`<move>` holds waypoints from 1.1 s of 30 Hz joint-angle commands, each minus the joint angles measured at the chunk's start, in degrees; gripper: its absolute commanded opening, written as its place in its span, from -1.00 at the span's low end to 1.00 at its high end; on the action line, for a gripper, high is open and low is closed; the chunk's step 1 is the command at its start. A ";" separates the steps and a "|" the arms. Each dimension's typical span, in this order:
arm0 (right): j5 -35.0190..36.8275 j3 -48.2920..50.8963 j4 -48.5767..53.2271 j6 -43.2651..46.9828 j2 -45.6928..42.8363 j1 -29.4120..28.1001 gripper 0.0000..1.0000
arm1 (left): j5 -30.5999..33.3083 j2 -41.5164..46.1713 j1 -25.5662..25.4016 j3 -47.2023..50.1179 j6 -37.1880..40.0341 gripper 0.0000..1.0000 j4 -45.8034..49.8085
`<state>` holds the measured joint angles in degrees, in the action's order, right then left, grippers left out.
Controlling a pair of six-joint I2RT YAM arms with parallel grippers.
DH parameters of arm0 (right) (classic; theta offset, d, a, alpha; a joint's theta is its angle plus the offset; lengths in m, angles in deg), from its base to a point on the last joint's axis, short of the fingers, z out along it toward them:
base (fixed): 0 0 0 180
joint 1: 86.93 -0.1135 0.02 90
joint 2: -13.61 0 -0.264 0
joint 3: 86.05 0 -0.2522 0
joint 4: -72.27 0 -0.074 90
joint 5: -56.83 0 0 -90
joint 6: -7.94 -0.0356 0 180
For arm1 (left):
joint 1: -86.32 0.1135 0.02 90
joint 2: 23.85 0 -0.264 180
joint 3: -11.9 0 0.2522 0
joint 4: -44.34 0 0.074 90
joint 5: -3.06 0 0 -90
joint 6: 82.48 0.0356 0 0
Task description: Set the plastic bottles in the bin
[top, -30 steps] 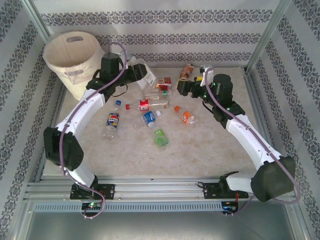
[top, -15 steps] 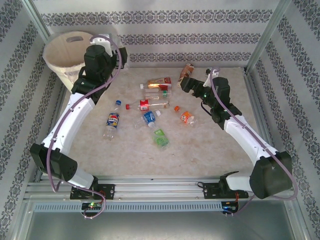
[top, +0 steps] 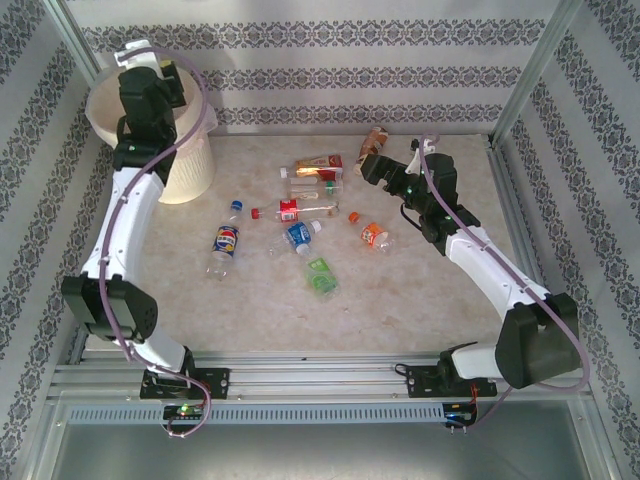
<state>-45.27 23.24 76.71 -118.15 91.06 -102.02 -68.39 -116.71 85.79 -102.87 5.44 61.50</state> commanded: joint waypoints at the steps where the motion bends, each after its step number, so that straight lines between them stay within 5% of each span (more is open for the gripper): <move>1: -2.35 -1.21 -1.20 -1.68 0.51 0.77 0.96 | 0.30 -3.12 2.78 -3.98 -0.11 -0.03 1.58; 10: -4.31 -1.28 -0.86 -3.52 1.39 1.40 0.96 | -13.32 -13.46 11.94 -13.66 -20.68 -0.02 15.48; 18: -3.25 -2.20 1.72 -6.62 2.21 2.29 0.96 | -24.92 -22.45 14.07 -23.09 -30.27 0.11 22.10; 25: -5.42 -1.81 0.88 -10.21 3.04 3.63 0.96 | -29.56 -27.73 13.98 -32.26 -32.98 0.66 27.62; 33: -5.16 -1.20 0.88 -11.28 3.22 4.20 0.96 | -29.44 -25.44 13.91 -32.19 -31.86 0.95 29.39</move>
<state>-49.75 22.89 78.02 -128.29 93.92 -98.28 -96.76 -144.78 99.82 -133.54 -26.23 88.34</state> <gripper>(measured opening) 0.980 0.960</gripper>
